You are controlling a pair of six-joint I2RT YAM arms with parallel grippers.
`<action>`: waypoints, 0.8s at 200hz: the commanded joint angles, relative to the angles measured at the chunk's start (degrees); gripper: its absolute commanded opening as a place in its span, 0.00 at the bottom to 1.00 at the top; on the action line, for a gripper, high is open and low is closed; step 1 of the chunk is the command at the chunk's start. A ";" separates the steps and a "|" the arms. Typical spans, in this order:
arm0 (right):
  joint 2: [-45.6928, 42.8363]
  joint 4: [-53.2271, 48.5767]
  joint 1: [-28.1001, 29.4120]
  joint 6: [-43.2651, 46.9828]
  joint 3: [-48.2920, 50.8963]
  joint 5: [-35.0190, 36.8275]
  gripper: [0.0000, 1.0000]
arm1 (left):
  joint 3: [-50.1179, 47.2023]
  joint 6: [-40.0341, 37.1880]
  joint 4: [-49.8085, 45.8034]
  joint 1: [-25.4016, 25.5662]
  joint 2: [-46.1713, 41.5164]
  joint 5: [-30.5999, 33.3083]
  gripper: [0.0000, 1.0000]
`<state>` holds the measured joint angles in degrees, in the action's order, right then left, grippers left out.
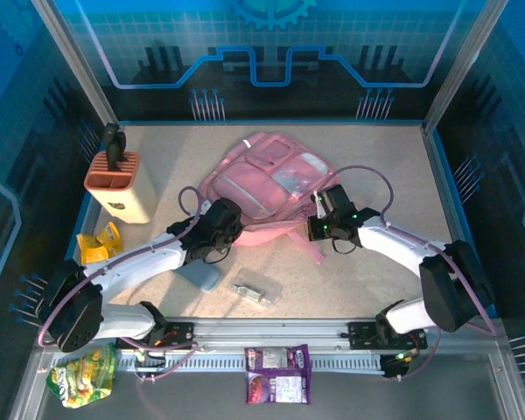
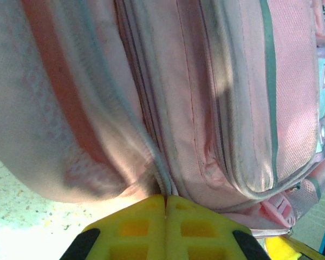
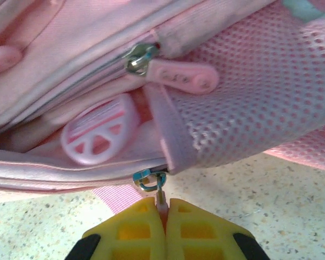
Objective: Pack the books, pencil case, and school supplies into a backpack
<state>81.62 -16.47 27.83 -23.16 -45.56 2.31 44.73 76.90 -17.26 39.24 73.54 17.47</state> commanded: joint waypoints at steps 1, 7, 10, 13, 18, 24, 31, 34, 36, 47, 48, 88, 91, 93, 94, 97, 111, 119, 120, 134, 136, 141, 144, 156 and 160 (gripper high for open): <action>0.49 -4.27 -2.90 0.69 -2.33 4.13 0.00 | -0.94 -3.77 -4.26 -2.59 -0.86 3.01 0.00; 0.09 -4.46 -2.79 0.89 -2.50 3.26 0.00 | -0.87 -4.29 -3.63 -2.67 -0.65 2.39 0.00; -0.27 -4.53 -2.71 0.93 -2.44 2.76 0.00 | -0.82 -4.61 -3.24 -2.70 -0.50 2.14 0.00; -0.63 -4.47 -2.62 0.93 -2.31 2.39 0.00 | -0.71 -4.81 -3.03 -2.73 -0.38 1.93 0.00; -1.25 -4.38 -2.53 0.79 -2.08 1.57 0.00 | -0.46 -4.95 -3.03 -2.68 -0.20 1.59 0.00; -2.02 -4.25 -2.43 0.77 -1.77 -0.12 0.00 | -0.26 -5.16 -2.92 -2.65 0.08 1.12 0.00; -2.98 -4.29 -2.36 0.63 -1.56 -1.85 0.00 | 0.06 -6.08 -2.34 -2.62 0.33 0.49 0.00; -3.37 -4.61 -2.30 0.45 -1.54 -2.40 0.00 | 0.18 -6.45 -2.12 -2.64 0.46 0.25 0.03; -3.72 -4.80 -2.27 0.27 -1.55 -2.70 0.02 | 0.36 -6.60 -2.09 -2.63 0.51 0.03 0.05; -5.45 -5.54 -2.22 -0.29 -1.30 -4.49 0.20 | 0.99 -7.70 -2.04 -2.62 0.61 -0.94 0.15; -5.61 -5.61 -2.19 -0.39 -1.29 -4.72 0.21 | 0.98 -7.85 -1.97 -2.65 0.58 -1.03 0.15; -8.53 -8.55 -3.16 -2.73 -4.36 -8.31 0.49 | 5.61 -13.48 -2.45 -0.18 1.13 -1.13 0.30; -8.25 -8.65 -3.48 -2.90 -4.44 -8.51 0.51 | 5.95 -13.74 -2.57 0.10 1.29 -1.03 0.31; -8.06 -8.66 -3.68 -3.04 -4.45 -8.58 0.52 | 6.33 -13.91 -2.62 0.19 1.44 -0.97 0.31; -7.93 -8.67 -3.81 -3.13 -4.45 -8.61 0.53 | 6.51 -14.08 -2.66 0.38 1.52 -0.96 0.32; -7.63 -8.73 -4.18 -3.31 -5.87 -8.75 0.55 | 6.99 -14.29 -2.60 0.61 1.71 -0.85 0.32; -5.26 -8.29 -5.10 -4.20 -8.35 -9.59 0.59 | 8.23 -14.89 -1.51 2.20 3.20 -0.72 0.36; -3.44 -8.01 -5.32 -4.84 -9.89 -9.83 0.62 | 8.68 -14.94 -0.14 2.65 4.44 -1.81 0.37; -3.15 -7.99 -5.37 -4.95 -10.02 -9.89 0.62 | 8.68 -14.94 -0.01 2.67 4.52 -1.95 0.37; 0.23 -8.01 -5.72 -5.86 -13.11 -10.74 0.66 | 9.65 -14.68 2.00 3.28 7.21 -3.99 0.38; 0.82 -7.97 -5.76 -5.92 -13.47 -10.74 0.67 | 9.84 -14.66 2.21 3.36 7.58 -4.28 0.38; 1.99 -7.82 -5.76 -6.01 -14.30 -10.31 0.68 | 10.29 -14.61 2.86 3.63 8.37 -4.74 0.38; 2.68 -7.61 -5.79 -6.21 -14.75 -10.02 0.69 | 10.49 -14.62 3.29 3.79 8.89 -4.97 0.38; 5.07 -6.21 -6.28 -7.25 -15.77 -9.82 0.71 | 11.52 -14.67 4.96 4.71 10.98 -5.70 0.38; 5.89 -5.53 -6.50 -7.46 -15.91 -10.14 0.71 | 11.92 -14.65 5.41 5.01 11.73 -6.01 0.38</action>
<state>83.29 -22.98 22.70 -28.42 -59.07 -6.55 54.04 63.94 -15.03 42.89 81.49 14.44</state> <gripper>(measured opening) 0.697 0.380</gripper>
